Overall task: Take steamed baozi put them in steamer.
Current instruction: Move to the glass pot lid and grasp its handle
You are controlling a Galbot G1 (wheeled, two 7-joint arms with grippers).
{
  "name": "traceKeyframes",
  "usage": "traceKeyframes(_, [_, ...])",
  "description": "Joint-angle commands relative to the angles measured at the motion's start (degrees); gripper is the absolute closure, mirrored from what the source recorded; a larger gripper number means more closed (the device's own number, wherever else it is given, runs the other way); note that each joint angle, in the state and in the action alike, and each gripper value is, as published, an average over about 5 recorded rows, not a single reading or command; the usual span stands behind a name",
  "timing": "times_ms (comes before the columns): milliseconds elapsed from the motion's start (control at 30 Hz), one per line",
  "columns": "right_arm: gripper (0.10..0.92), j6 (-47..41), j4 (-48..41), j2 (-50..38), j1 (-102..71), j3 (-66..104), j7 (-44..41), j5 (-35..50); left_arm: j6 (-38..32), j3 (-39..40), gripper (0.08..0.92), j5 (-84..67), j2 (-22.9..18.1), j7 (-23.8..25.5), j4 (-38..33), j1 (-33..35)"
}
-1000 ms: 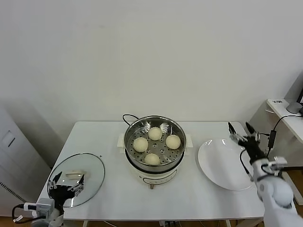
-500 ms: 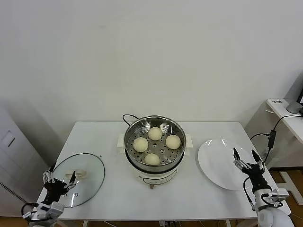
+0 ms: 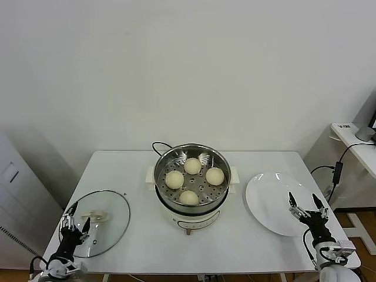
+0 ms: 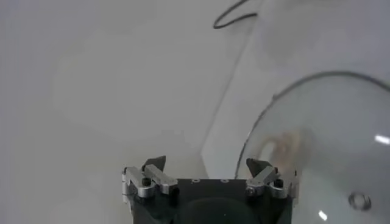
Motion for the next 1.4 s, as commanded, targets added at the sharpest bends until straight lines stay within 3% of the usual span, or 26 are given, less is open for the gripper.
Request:
traceKeyframes(33, [0.203, 0.1, -0.5, 0.8, 0.8, 0.3, -0.3, -2.4, -3.3, -0.9, 0.177, 14.1, -1.4, -1.8, 4.6, -0.8])
traceKeyframes(567, [0.203, -0.1, -1.5, 0.7, 1.1, 0.7, -1.1, -2.3, -7.4, -0.7, 0.177, 19.8, -2.0, -5.2, 11.1, -9.8])
traceKeyframes(900, [0.203, -0.1, -1.4, 0.6, 0.9, 1.8, -1.4, -1.9, -8.5, -0.4, 0.183, 18.2, -2.3, -5.1, 11.8, -10.0])
traceKeyframes(1033, [0.203, 0.0, -1.4, 0.8, 0.8, 1.7, -1.5, -2.0, -9.4, -0.8, 0.259, 17.5, -2.4, -5.8, 10.9, -9.1])
traceKeyframes(1400, [0.203, 0.0, -1.5, 0.9, 0.8, 1.7, -1.8, -2.0, -12.4, -1.9, 0.571, 15.1, -2.0, -6.0, 7.9, -7.7])
